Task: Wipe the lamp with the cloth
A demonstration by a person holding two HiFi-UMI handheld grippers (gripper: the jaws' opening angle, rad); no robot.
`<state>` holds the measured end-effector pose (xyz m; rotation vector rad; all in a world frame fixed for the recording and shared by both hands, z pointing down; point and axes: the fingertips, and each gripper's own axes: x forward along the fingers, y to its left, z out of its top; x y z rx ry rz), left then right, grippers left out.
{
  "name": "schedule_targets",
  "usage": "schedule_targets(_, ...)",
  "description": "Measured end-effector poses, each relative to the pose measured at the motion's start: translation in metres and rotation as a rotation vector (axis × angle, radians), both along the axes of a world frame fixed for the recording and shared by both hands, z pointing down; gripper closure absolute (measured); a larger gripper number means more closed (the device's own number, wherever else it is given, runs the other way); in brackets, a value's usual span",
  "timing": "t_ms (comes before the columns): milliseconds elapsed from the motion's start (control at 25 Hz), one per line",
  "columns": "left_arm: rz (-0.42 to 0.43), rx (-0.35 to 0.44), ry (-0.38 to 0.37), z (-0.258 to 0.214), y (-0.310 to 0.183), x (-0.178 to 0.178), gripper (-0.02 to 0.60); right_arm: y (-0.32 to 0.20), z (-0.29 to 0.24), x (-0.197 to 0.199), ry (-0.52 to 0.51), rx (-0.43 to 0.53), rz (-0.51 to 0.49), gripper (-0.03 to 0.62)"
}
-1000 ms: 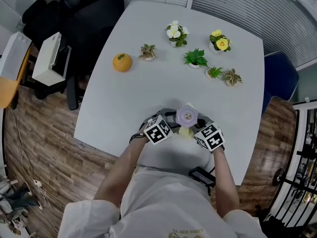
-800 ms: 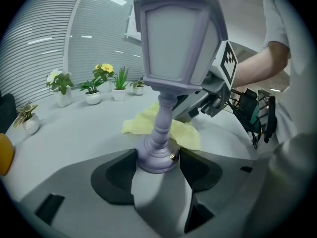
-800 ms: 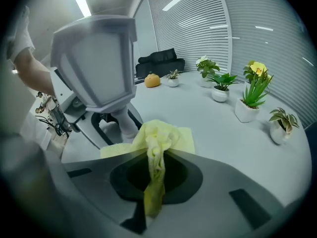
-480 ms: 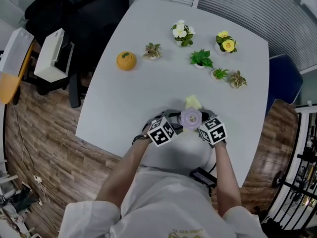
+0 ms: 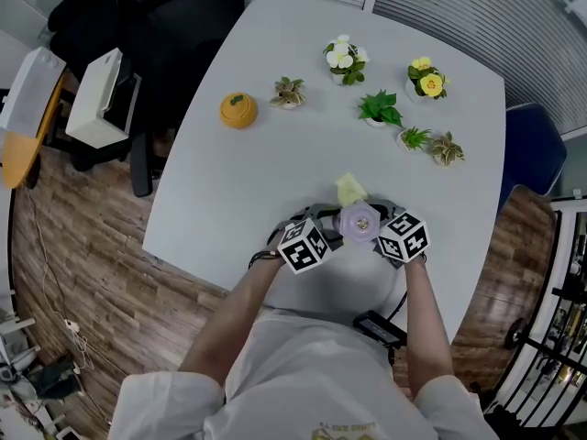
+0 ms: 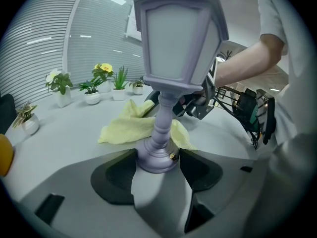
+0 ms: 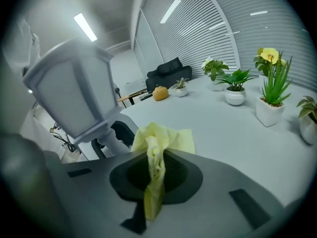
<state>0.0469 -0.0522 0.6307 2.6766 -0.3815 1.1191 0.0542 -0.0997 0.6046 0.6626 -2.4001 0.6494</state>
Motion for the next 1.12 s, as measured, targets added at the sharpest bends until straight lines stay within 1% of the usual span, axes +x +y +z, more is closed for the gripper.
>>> schedule_targets(120,0.002,0.002,0.000,0.000,0.000,0.000,0.301,0.002,-0.002,0.000,-0.035,0.003,-0.025,0.568)
schedule_targets(320,-0.001,-0.001,-0.001,0.001,0.000,0.000,0.301,0.006,-0.003,0.003,-0.046,-0.017,-0.050,0.568)
schedule_targets(560,0.002,-0.005,-0.002,0.000,0.000,0.000,0.301,0.019,-0.005,0.010,-0.023,-0.021,-0.047,0.568)
schedule_targets(920,0.001,-0.013,-0.003,0.000,0.000,-0.001,0.301,0.045,-0.004,0.010,0.040,-0.032,-0.095,0.568)
schedule_targets(1120,0.001,-0.006,-0.006,0.000,0.000,0.000,0.301,0.055,-0.004,0.008,0.057,-0.050,-0.121,0.568)
